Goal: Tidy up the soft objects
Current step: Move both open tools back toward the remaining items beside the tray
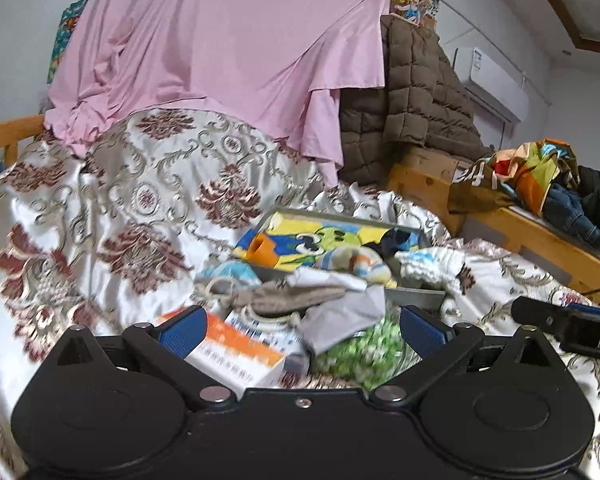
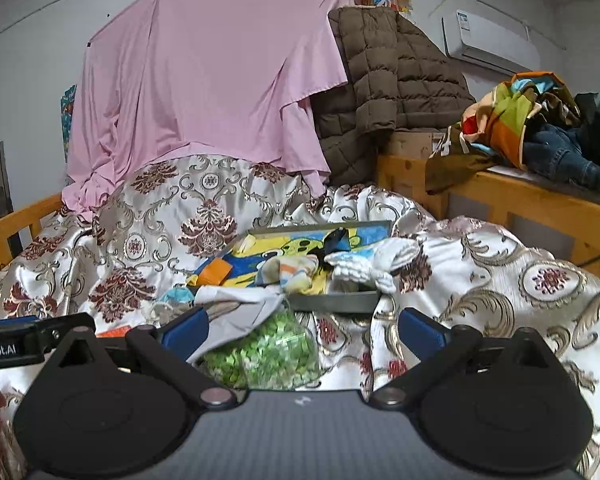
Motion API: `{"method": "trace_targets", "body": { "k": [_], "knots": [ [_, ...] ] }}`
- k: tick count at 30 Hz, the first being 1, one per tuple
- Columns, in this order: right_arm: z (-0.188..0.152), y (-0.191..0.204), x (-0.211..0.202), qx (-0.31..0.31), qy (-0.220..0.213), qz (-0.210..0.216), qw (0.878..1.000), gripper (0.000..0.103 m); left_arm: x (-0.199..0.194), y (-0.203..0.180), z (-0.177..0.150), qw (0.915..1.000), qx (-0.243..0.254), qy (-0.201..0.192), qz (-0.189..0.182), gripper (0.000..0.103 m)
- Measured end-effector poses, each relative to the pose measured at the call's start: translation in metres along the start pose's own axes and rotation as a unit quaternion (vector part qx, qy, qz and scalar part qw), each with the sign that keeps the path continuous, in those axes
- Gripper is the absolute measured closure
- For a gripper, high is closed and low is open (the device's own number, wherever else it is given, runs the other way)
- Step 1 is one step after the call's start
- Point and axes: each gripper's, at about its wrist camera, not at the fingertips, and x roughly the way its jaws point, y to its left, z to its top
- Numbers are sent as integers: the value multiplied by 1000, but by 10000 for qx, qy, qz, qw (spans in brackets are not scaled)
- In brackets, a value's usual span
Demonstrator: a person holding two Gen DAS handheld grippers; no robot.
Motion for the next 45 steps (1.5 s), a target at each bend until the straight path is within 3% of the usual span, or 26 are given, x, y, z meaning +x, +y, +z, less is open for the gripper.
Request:
{"method": "trace_targets", "body": {
  "k": [18, 35, 45],
  "knots": [
    [-36, 11, -6, -272, 339, 92, 9990, 0, -13, 1, -40, 9981, 292, 385, 393, 1],
    [-54, 21, 9, -536, 603, 283, 9963, 0, -8, 5, -44, 9957, 69, 654, 655, 1],
    [-57, 21, 27, -424, 653, 436, 9960, 0, -1, 11, -37, 9954, -185, 523, 776, 1]
  ]
}}
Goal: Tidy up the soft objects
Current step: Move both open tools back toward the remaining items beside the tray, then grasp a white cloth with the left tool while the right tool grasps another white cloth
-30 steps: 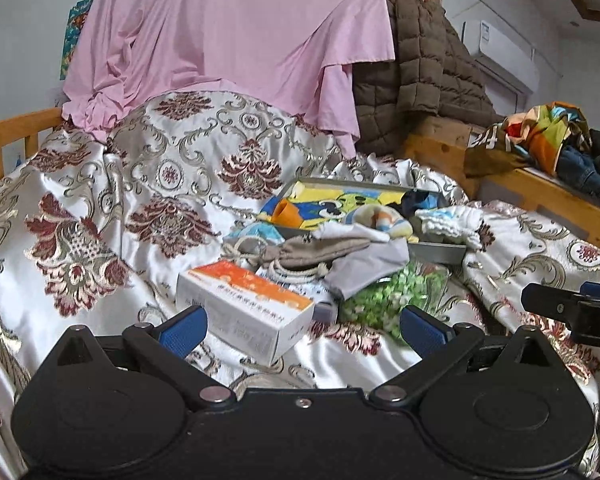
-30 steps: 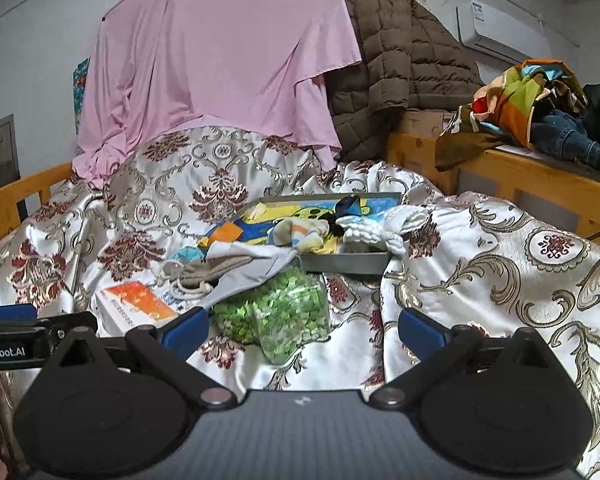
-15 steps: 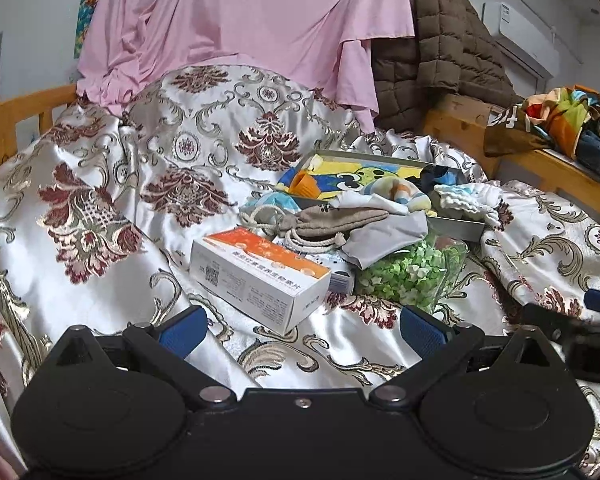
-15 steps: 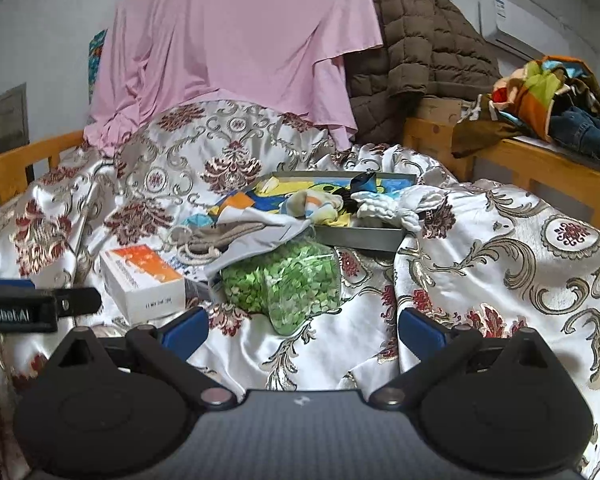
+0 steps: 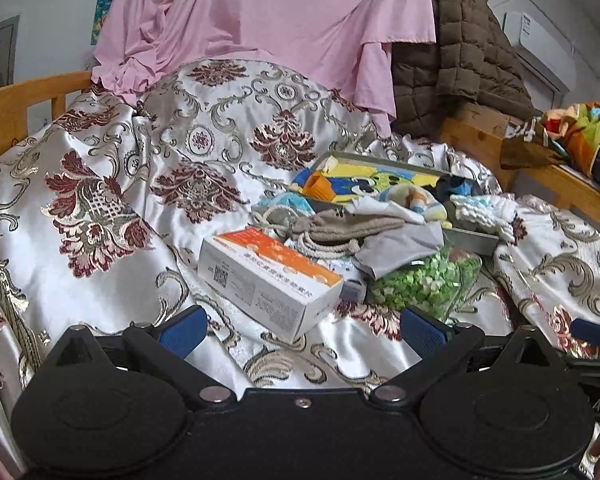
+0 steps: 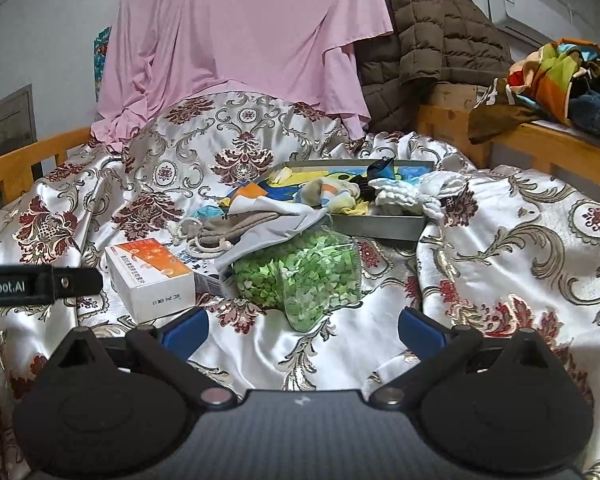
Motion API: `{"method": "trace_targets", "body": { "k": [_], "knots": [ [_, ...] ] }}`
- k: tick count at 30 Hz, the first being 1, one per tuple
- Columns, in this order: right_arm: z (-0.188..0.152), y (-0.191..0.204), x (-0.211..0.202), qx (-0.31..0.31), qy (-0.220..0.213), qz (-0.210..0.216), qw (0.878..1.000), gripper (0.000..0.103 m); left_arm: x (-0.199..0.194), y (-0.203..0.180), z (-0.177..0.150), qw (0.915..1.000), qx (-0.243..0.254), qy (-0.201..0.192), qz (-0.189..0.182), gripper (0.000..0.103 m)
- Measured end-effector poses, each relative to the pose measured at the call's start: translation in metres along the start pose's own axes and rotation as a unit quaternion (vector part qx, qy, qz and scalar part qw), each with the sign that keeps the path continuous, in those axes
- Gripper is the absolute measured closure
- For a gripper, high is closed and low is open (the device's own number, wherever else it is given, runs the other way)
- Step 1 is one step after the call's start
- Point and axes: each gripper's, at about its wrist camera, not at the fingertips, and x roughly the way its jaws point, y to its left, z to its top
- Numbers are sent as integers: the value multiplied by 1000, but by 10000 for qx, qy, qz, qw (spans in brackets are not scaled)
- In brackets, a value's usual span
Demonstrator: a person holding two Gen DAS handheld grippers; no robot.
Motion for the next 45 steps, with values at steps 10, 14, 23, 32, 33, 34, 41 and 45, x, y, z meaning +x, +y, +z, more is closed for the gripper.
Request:
{"method": "trace_targets", "body": {
  "k": [10, 14, 23, 32, 33, 34, 41, 45],
  "knots": [
    [10, 5, 30, -248, -95, 62, 9996, 0, 21, 3, 14, 9997, -185, -156, 39, 1],
    [14, 7, 41, -365, -160, 110, 9991, 0, 35, 7, 22, 9995, -206, -209, 130, 1],
    [19, 8, 71, -532, -334, 111, 9980, 0, 65, 19, 41, 9986, -338, -261, 318, 1],
    [33, 8, 97, -830, -473, 67, 9954, 0, 97, 13, 55, 9990, -37, -438, 54, 1],
    [35, 8, 101, -893, -487, 70, 9948, 0, 103, 14, 57, 9990, -20, -446, -44, 1],
    [37, 8, 105, -954, -506, 71, 9941, 0, 108, 15, 58, 9989, -17, -439, -139, 1],
    [50, 1, 130, -1009, -505, 131, 9935, 0, 153, 23, 69, 9977, 178, -377, -544, 1],
    [59, -5, 142, -957, -431, 248, 9942, 0, 174, 27, 78, 9951, 147, -219, -957, 1]
  ]
}}
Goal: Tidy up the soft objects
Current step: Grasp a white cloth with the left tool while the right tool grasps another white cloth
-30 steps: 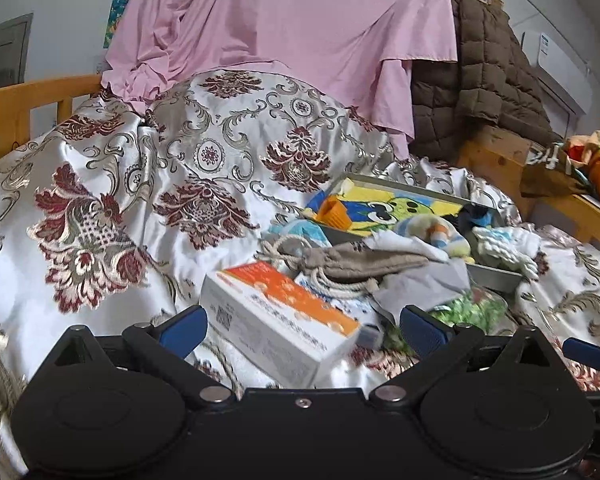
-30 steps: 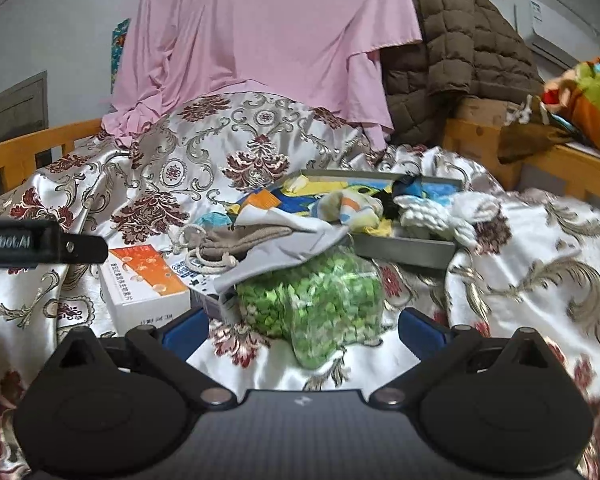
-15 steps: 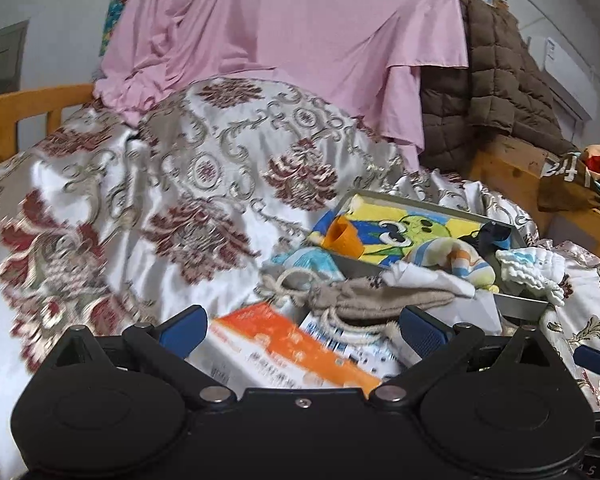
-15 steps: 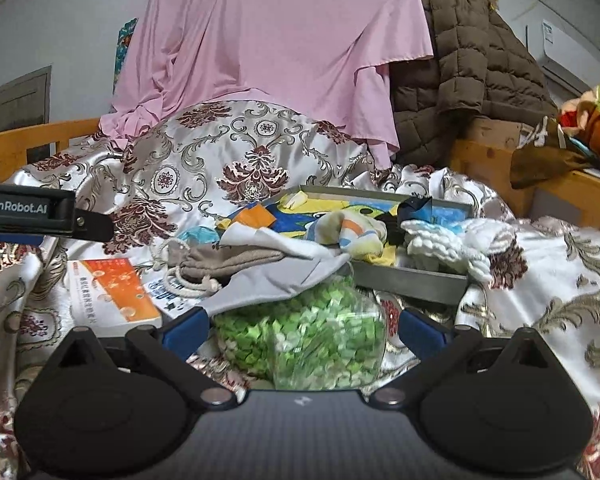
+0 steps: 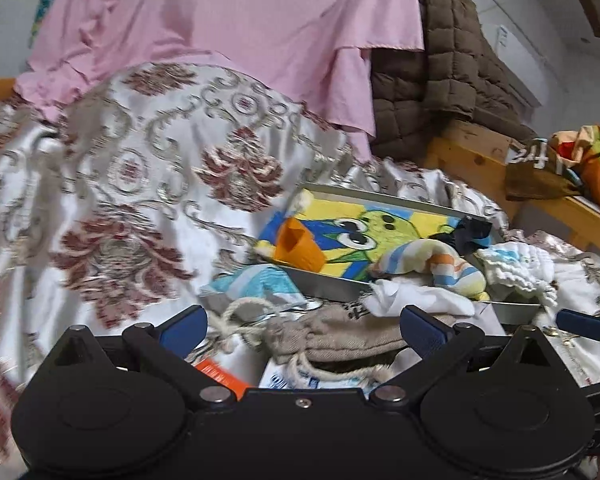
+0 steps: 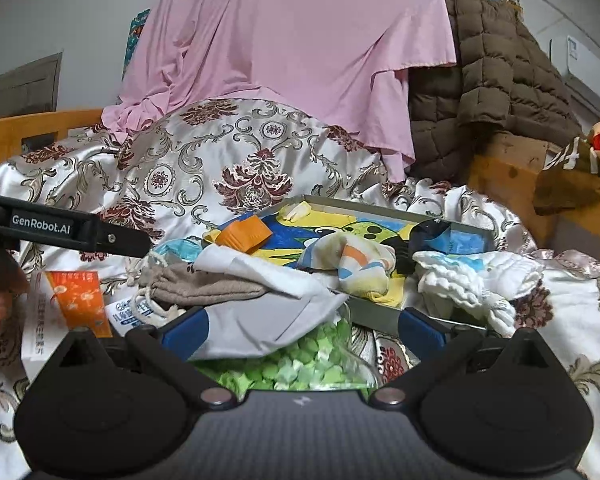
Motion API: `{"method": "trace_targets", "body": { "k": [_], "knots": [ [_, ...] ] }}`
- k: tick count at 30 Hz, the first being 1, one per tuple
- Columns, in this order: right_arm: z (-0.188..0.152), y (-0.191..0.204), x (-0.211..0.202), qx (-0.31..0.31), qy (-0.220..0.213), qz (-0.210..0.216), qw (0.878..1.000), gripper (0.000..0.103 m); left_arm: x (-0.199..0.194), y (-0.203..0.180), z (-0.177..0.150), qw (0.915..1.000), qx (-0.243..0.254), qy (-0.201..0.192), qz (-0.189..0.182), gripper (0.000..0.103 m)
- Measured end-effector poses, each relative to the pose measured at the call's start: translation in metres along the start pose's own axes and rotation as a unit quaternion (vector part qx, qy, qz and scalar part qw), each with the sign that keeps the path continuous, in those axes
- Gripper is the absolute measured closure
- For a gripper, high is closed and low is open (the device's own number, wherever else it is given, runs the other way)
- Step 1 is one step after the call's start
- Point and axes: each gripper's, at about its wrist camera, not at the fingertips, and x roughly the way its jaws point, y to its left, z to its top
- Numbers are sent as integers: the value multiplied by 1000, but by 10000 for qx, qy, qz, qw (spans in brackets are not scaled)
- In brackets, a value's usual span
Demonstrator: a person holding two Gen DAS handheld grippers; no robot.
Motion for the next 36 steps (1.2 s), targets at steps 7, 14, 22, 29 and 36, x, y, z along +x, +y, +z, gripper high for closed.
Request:
{"method": "trace_targets", "body": {
  "k": [7, 14, 22, 29, 36],
  "knots": [
    [9, -2, 20, -61, 174, 334, 9993, 0, 41, 6, 15, 9937, 290, 394, -1009, 1],
    [12, 7, 37, -135, 321, 534, 9980, 0, 62, -1, 22, 9825, -26, 493, -1794, 1],
    [8, 17, 48, -269, 458, 553, 9971, 1, 79, -20, 20, 9748, 177, 743, -2095, 1],
    [4, 26, 46, -534, 384, 462, 9968, 5, 85, -27, 19, 9696, 180, 873, -2278, 10],
    [4, 29, 42, -574, 333, 502, 9965, 13, 85, -28, 17, 9701, 146, 912, -2245, 26]
  ]
}}
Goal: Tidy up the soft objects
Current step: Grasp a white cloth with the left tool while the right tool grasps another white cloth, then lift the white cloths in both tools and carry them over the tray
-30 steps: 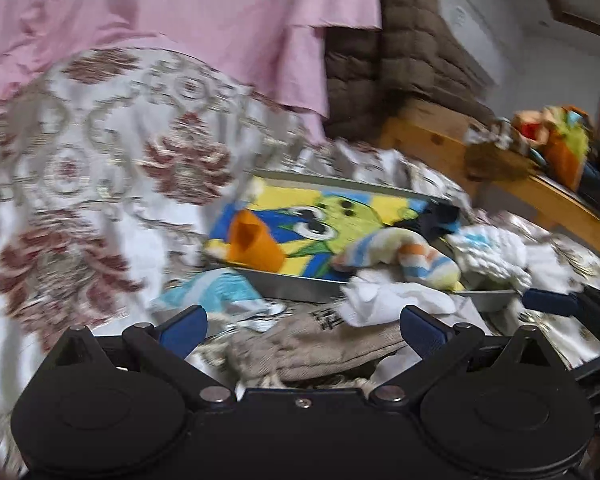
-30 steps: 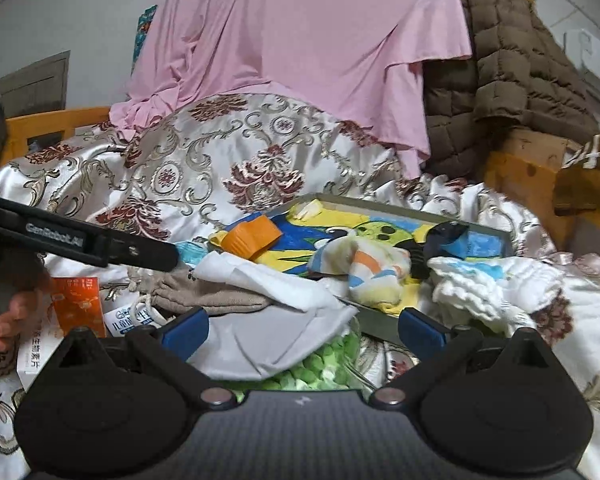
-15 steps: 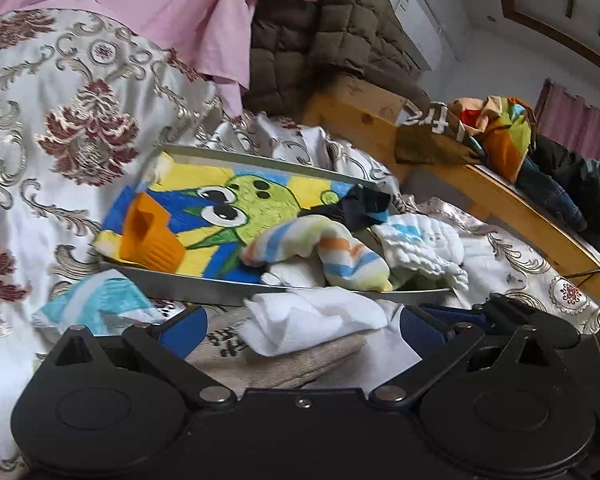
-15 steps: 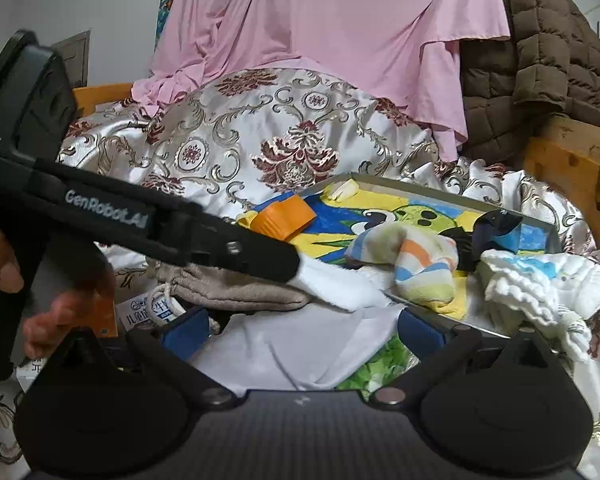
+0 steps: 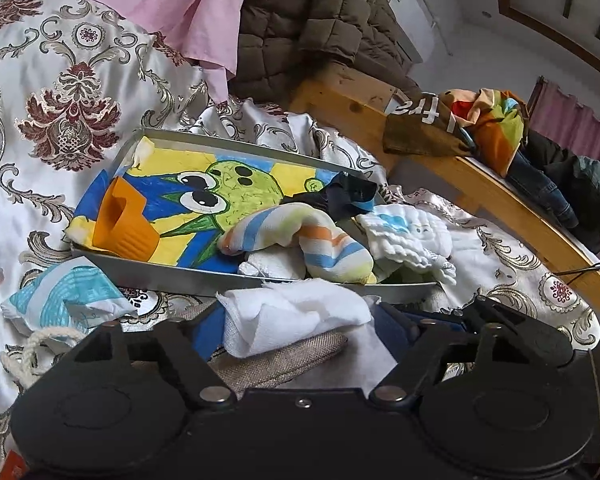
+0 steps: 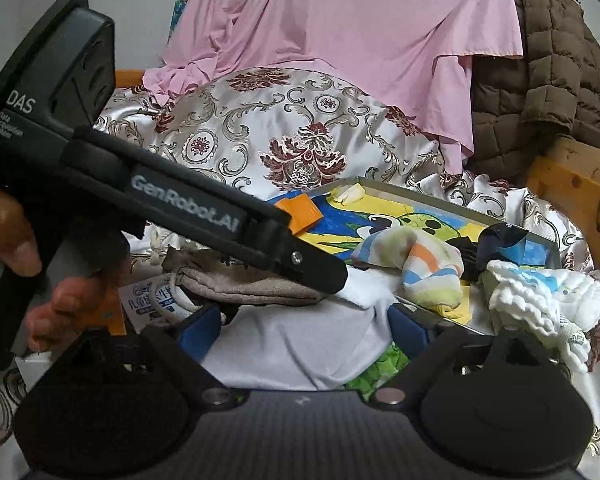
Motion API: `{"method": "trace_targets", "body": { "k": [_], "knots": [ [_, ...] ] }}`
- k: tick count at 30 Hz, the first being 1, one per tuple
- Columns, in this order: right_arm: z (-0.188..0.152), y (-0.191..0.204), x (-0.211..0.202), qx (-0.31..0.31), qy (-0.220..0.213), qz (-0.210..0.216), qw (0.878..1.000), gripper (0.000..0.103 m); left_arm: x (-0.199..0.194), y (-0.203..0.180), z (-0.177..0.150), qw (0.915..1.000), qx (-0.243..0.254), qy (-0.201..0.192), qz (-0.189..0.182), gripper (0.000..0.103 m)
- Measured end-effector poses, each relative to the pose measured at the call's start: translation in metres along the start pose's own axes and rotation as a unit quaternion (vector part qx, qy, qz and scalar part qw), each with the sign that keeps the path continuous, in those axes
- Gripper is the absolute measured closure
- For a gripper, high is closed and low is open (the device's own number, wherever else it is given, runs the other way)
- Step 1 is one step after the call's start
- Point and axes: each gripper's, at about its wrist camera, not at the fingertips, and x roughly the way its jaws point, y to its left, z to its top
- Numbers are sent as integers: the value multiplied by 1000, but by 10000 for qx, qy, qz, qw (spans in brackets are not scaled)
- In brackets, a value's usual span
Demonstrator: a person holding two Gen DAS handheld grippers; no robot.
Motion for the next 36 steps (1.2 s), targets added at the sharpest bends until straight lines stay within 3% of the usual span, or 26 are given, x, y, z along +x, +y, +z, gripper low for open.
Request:
{"method": "trace_targets", "body": {
  "k": [5, 15, 21, 28, 30, 36],
  "knots": [
    [0, 3, -2, -60, -23, -5, 10000, 18, 0, -2, -1, 10000, 67, 18, 72, 42],
    [-2, 10, -10, -117, -68, -8, 9999, 32, -3, -4, -2, 9996, 128, -38, 229, 62],
    [-2, 13, -14, -58, -77, 57, 9999, 49, -7, -7, -1, 9992, 230, -4, 320, 72],
    [-3, 13, -24, 73, -13, 73, 9999, 77, -20, -12, -4, 9990, 199, 57, 405, 83],
    [-4, 13, -28, 54, 17, 39, 10000, 80, -25, -13, -4, 9992, 113, 67, 382, 88],
    [-7, 16, -42, 12, 133, -221, 9997, 86, -41, -13, -11, 9986, -248, 206, 415, 91]
  ]
}}
